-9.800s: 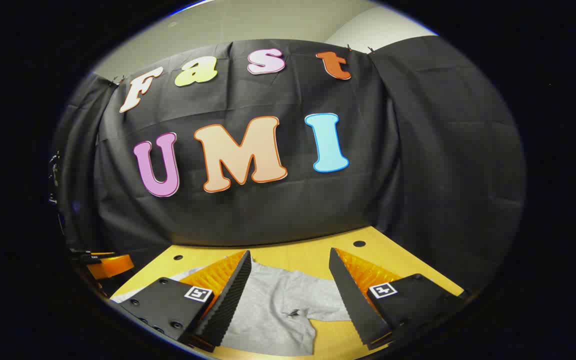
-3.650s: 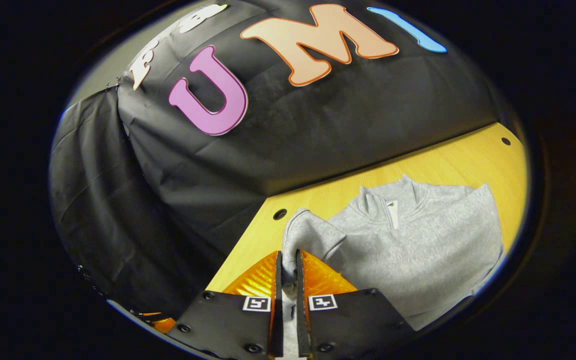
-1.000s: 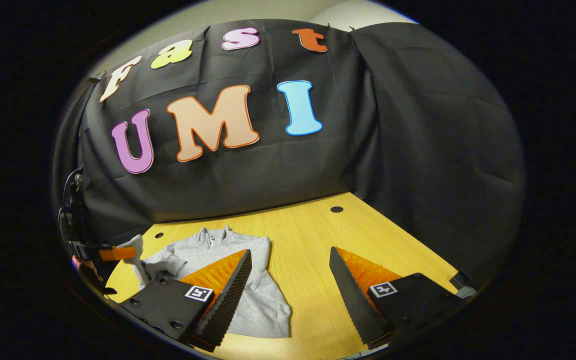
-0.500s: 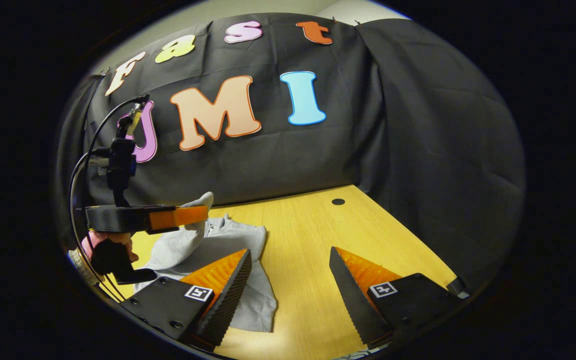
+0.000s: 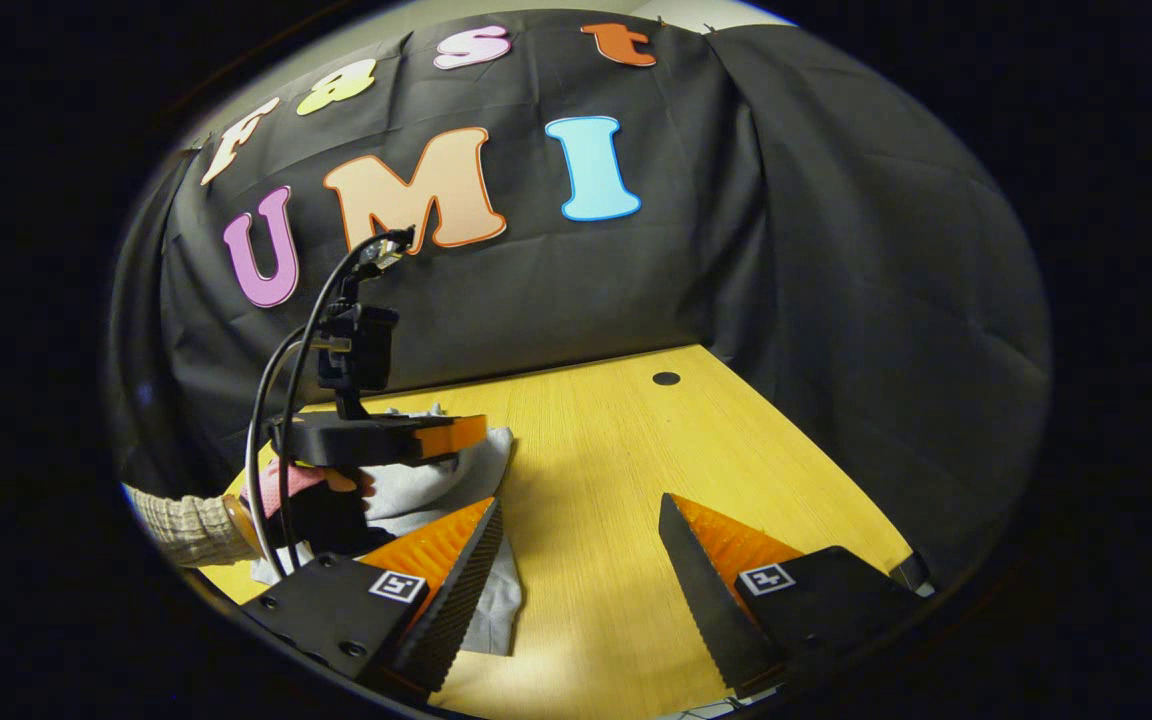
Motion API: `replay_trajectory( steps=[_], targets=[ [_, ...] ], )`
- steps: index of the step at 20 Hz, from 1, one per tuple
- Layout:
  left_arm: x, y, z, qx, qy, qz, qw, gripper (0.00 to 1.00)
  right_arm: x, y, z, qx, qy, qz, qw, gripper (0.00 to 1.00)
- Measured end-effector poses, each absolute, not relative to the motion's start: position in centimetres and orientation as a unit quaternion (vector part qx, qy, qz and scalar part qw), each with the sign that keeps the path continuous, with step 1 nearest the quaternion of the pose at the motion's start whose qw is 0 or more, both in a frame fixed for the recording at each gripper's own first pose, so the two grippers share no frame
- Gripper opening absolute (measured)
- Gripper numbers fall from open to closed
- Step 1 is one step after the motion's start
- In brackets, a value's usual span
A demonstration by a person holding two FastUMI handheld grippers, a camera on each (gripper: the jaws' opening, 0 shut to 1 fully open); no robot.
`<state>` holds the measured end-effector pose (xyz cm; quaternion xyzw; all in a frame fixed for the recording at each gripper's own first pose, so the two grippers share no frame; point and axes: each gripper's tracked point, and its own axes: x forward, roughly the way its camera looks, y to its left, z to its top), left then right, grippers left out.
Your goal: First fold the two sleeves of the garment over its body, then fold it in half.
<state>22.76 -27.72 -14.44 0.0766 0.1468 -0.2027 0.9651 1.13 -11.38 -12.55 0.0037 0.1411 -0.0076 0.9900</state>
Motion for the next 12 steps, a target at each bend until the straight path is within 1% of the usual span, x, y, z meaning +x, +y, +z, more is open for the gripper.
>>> replay_trajectory(
  steps=[3,4,7,8,9,12],
  targets=[
    [23.8,-26.2,-13.6,0.120,0.129,-0.170,0.970,0.99,1.8,-10.8,-12.7,-0.003,0.145,0.003,0.989,0.94],
    [23.8,-25.6,-13.3,0.121,0.124,-0.163,0.971,0.94,2.0,-10.5,-12.7,-0.003,0.146,0.008,0.989,0.94],
    [22.7,-23.2,-11.5,0.102,0.108,-0.143,0.979,0.94,2.3,-9.2,-13.3,-0.004,0.150,0.023,0.988,0.93],
    [22.3,-21.8,-10.9,0.094,0.102,-0.134,0.981,0.95,2.4,-8.7,-13.6,-0.005,0.153,0.029,0.988,0.98],
    [21.7,-20.4,-10.3,0.086,0.097,-0.125,0.984,0.95,2.5,-8.2,-14.1,-0.006,0.157,0.036,0.987,0.94],
    [19.4,-14.5,-8.9,0.076,0.087,-0.080,0.990,0.95,2.4,-6.3,-15.5,-0.011,0.172,0.059,0.983,0.94]
  ],
)
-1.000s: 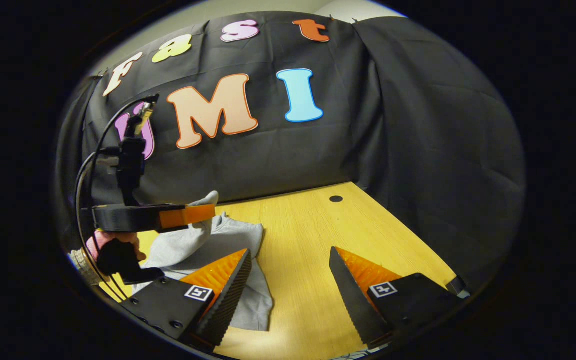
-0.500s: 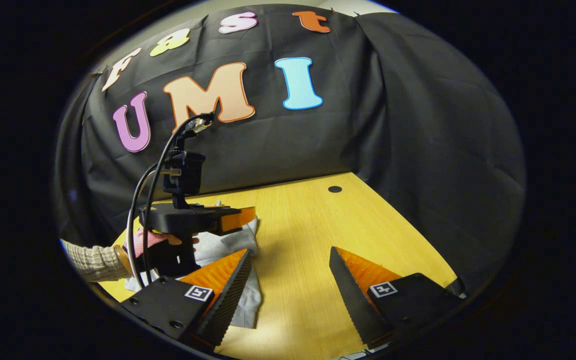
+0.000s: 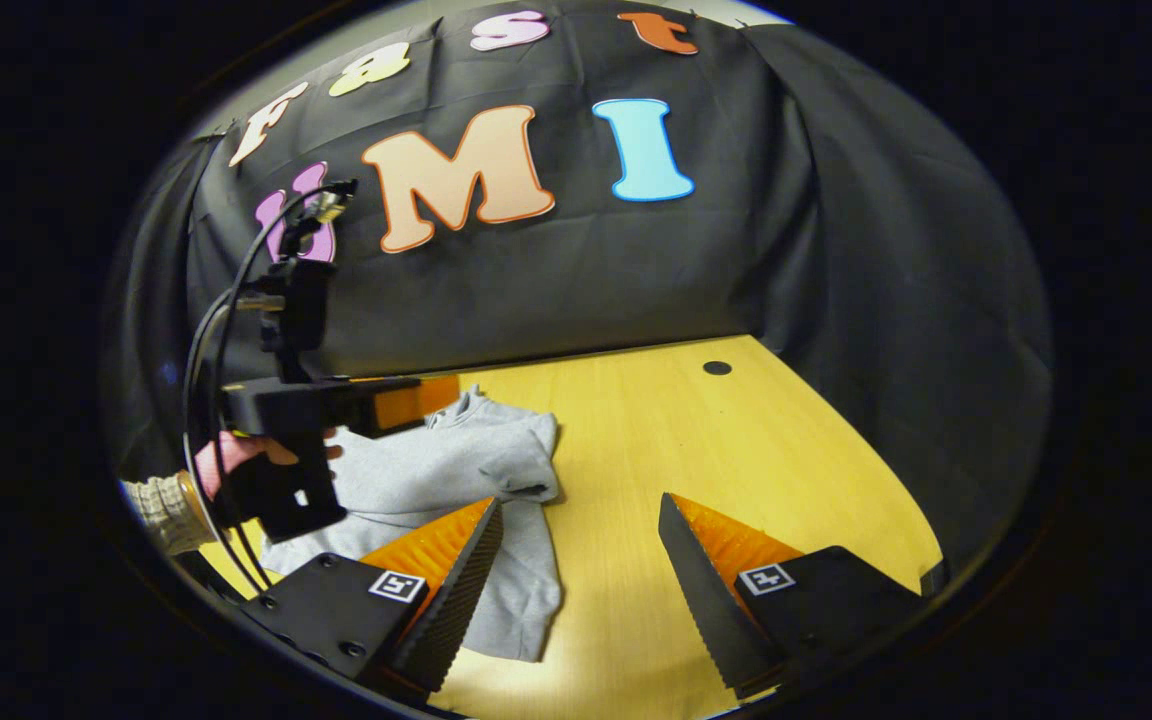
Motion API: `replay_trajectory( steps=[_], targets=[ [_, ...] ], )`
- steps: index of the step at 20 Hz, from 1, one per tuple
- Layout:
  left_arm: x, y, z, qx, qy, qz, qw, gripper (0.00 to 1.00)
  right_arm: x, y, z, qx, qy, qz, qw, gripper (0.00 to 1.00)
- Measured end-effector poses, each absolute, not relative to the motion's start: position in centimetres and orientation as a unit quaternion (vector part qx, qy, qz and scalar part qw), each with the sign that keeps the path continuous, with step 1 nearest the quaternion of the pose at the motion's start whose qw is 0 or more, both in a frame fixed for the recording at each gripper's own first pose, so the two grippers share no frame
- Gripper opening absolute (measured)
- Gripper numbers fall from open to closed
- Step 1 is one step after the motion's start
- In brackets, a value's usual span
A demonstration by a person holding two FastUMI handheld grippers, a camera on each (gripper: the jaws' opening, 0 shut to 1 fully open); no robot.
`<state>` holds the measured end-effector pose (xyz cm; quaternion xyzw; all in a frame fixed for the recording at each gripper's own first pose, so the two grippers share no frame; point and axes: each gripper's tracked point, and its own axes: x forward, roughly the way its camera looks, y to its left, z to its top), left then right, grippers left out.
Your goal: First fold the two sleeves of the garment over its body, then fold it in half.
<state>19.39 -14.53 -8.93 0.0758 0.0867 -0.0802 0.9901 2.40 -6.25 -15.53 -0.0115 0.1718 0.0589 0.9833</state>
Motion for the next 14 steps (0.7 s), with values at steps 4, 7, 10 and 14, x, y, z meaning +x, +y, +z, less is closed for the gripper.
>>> replay_trajectory(
  steps=[4,7,10,14],
  targets=[
    [14.8,-5.9,-9.7,0.069,0.091,-0.020,0.993,0.94,2.0,-3.6,-18.5,-0.027,0.201,0.090,0.975,0.94],
    [10.8,0.0,-12.4,0.060,0.119,0.020,0.991,0.94,2.4,-2.0,-20.5,-0.042,0.223,0.105,0.968,0.94],
    [6.2,4.8,-15.6,0.049,0.154,0.056,0.985,0.94,1.7,-1.0,-23.1,-0.051,0.248,0.109,0.961,0.94],
    [0.6,8.0,-20.9,0.024,0.207,0.087,0.974,0.93,0.5,-0.9,-27.1,-0.051,0.285,0.098,0.952,0.98]
  ],
)
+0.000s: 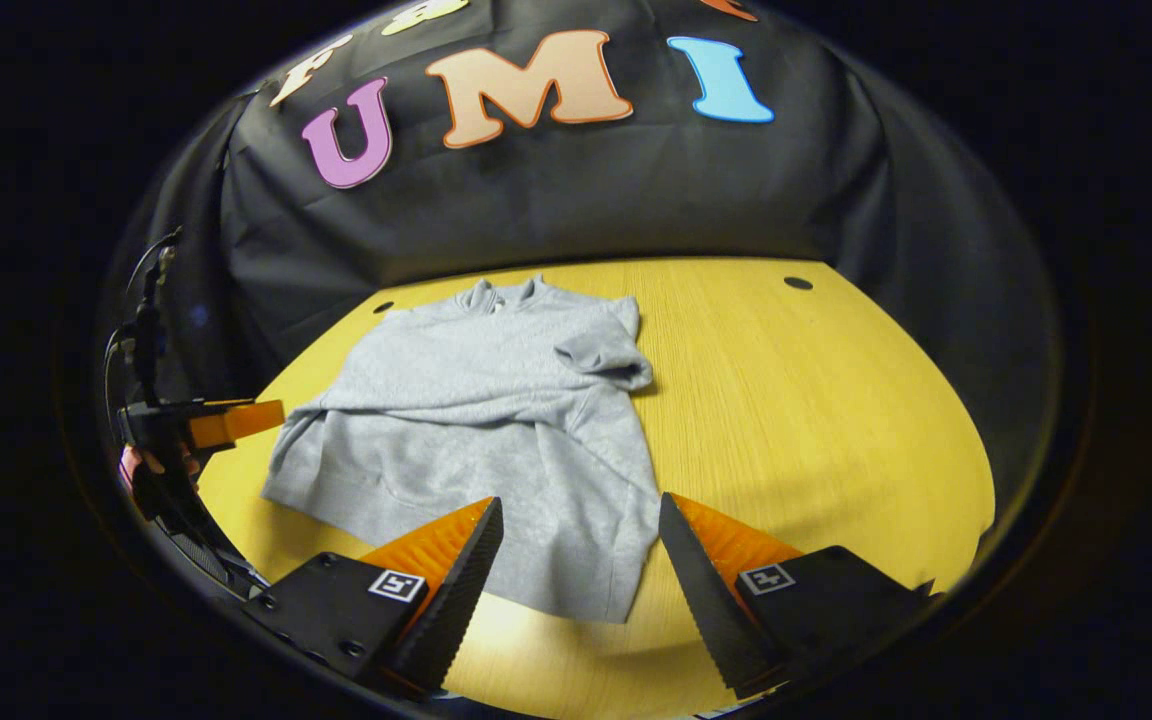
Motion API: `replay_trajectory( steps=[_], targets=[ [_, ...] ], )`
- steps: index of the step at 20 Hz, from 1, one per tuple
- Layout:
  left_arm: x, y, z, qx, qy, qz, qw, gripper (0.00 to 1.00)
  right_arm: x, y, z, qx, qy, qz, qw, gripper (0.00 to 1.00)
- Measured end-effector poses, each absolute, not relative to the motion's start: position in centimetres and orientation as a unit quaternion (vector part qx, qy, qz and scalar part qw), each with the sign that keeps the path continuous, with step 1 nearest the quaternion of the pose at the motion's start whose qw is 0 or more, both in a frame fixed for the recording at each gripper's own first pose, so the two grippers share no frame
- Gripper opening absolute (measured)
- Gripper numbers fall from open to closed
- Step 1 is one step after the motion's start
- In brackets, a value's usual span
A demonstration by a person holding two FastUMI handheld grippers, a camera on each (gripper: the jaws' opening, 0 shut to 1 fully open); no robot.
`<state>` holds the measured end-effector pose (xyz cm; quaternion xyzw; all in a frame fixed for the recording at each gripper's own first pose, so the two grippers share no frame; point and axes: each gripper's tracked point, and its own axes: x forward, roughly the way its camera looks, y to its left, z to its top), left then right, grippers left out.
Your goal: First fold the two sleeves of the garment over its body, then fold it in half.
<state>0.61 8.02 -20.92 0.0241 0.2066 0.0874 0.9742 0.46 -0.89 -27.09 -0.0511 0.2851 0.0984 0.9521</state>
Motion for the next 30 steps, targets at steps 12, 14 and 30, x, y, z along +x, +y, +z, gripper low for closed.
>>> replay_trajectory(
  steps=[12,14,30],
  targets=[
    [-3.1,9.1,-27.9,-0.003,0.257,0.106,0.960,0.94,-0.8,-2.1,-31.9,-0.081,0.324,0.069,0.940,0.94],
    [-3.4,9.1,-27.9,-0.001,0.257,0.104,0.961,0.93,-0.6,-2.0,-32.0,-0.084,0.322,0.068,0.941,0.98],
    [-1.3,6.3,-28.0,-0.027,0.253,0.073,0.964,0.03,-1.6,0.9,-33.0,-0.073,0.344,0.091,0.932,0.10]
  ],
)
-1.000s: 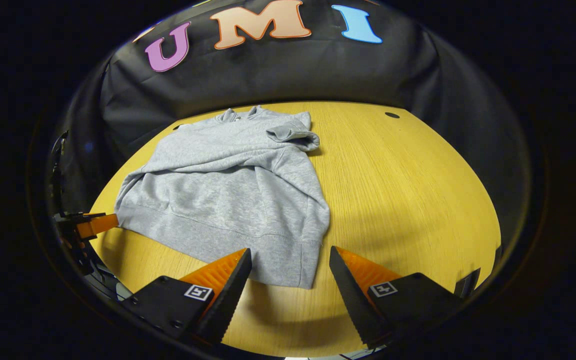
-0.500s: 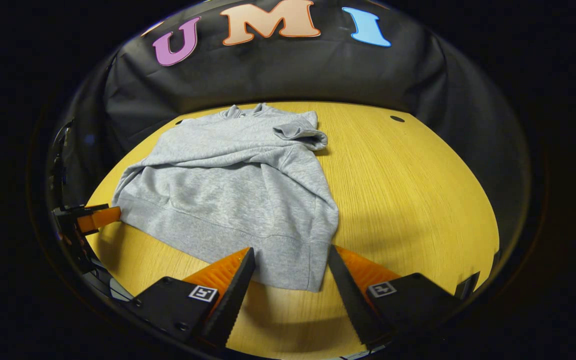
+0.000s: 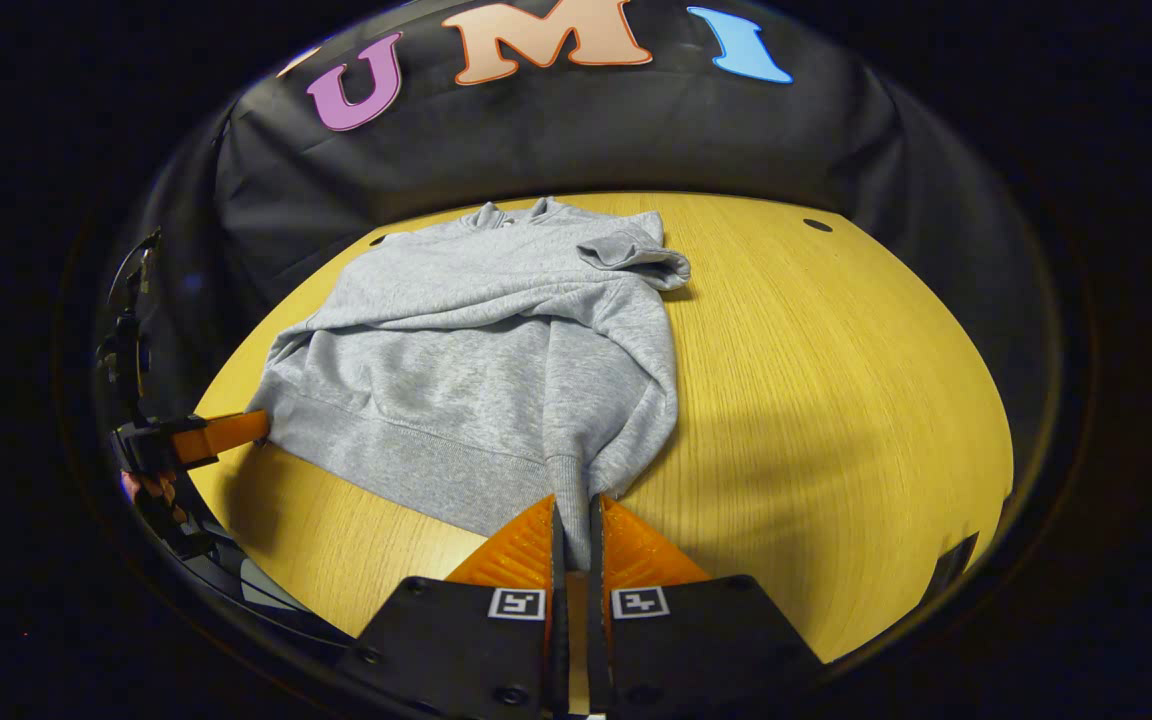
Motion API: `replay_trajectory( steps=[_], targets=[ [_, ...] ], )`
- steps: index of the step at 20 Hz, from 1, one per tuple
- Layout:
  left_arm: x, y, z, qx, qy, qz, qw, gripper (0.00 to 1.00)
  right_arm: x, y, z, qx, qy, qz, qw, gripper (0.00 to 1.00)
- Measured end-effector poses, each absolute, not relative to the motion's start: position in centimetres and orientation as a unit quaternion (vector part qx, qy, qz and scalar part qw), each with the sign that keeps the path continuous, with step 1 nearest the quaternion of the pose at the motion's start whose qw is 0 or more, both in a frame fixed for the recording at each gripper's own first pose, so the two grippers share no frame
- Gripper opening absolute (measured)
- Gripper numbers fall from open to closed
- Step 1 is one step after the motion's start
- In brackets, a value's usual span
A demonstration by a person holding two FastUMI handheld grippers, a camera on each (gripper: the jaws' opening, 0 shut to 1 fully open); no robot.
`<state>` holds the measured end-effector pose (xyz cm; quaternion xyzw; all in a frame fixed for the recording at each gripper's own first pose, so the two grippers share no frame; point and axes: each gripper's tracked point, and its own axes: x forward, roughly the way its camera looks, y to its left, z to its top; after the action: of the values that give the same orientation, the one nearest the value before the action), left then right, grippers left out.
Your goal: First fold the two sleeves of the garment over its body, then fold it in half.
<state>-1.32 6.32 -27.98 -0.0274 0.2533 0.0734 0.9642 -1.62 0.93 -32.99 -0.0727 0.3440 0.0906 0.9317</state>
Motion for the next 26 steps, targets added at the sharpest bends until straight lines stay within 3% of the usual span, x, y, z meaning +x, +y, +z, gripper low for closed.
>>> replay_trajectory(
  steps=[3,4,6,13,26],
  targets=[
    [-1.2,6.2,-28.0,-0.032,0.263,0.069,0.962,0.02,-1.6,1.0,-32.7,-0.077,0.345,0.081,0.932,0.10],
    [-1.2,6.3,-27.9,-0.035,0.265,0.069,0.961,0.00,-1.7,1.1,-32.6,-0.074,0.344,0.076,0.933,0.04],
    [-1.2,6.2,-27.7,-0.046,0.266,0.070,0.960,0.00,-1.7,1.2,-32.5,-0.070,0.346,0.073,0.933,0.02],
    [0.8,6.2,-22.2,-0.089,0.219,0.058,0.970,0.00,0.4,3.0,-27.6,-0.007,0.309,0.079,0.948,0.03],
    [10.9,6.4,-12.6,-0.087,0.142,0.034,0.985,0.00,11.4,5.3,-21.0,-0.002,0.247,0.095,0.964,0.03]
  ],
)
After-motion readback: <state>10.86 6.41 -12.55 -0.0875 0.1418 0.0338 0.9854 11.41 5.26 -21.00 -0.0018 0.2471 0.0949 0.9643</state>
